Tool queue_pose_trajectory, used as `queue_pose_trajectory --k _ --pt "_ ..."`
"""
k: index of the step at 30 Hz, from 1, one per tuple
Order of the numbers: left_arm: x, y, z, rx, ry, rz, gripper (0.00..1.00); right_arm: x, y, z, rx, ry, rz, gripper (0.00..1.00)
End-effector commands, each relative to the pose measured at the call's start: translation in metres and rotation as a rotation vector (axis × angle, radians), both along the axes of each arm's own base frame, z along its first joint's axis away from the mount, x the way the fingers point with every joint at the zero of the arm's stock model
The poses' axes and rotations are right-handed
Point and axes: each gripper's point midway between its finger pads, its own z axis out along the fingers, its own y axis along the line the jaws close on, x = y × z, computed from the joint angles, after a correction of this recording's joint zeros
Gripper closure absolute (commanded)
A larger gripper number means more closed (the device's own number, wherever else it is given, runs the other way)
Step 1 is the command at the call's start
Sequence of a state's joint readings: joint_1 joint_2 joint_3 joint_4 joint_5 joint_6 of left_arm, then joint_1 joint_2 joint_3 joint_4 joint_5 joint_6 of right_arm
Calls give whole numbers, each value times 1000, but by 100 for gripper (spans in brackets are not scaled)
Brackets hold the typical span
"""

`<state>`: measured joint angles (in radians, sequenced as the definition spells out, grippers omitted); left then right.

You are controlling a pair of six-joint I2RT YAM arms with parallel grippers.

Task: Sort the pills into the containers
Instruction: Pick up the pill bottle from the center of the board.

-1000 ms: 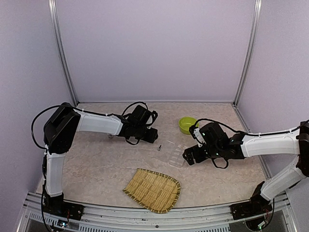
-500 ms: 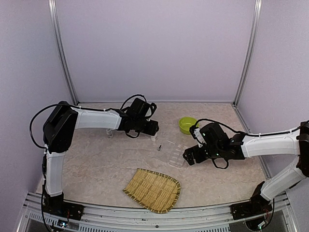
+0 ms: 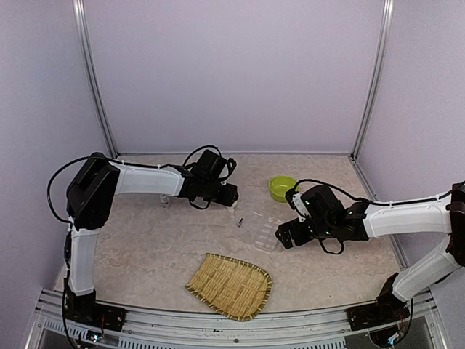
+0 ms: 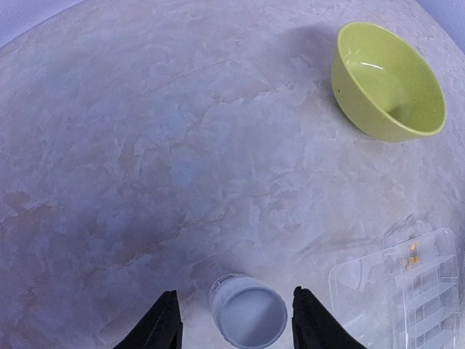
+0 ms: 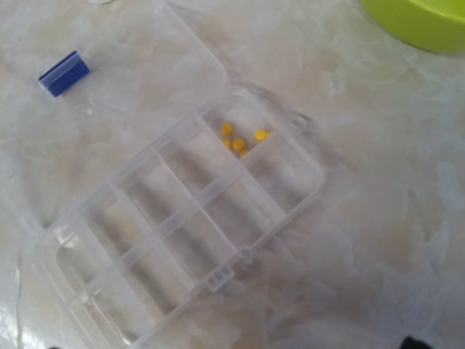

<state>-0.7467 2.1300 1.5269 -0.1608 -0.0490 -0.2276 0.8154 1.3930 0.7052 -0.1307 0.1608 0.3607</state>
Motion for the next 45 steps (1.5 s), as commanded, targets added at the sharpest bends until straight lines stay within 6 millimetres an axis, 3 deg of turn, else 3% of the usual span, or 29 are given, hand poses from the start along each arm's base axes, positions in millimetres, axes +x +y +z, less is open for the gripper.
queue_pose_trajectory --k 1,9,14,45 --pt "-2 -3 -11 15 24 -13 51 -1 0 3 14 -16 -6 0" --pt "-3 -3 -12 21 22 -13 57 -1 0 3 16 -14 -8 0" --pt "-5 -4 -10 28 17 -18 46 -1 0 2 12 -14 -8 0" --pt "-5 -2 18 -33 -67 7 43 0 -1 -3 -11 -10 -12 0"
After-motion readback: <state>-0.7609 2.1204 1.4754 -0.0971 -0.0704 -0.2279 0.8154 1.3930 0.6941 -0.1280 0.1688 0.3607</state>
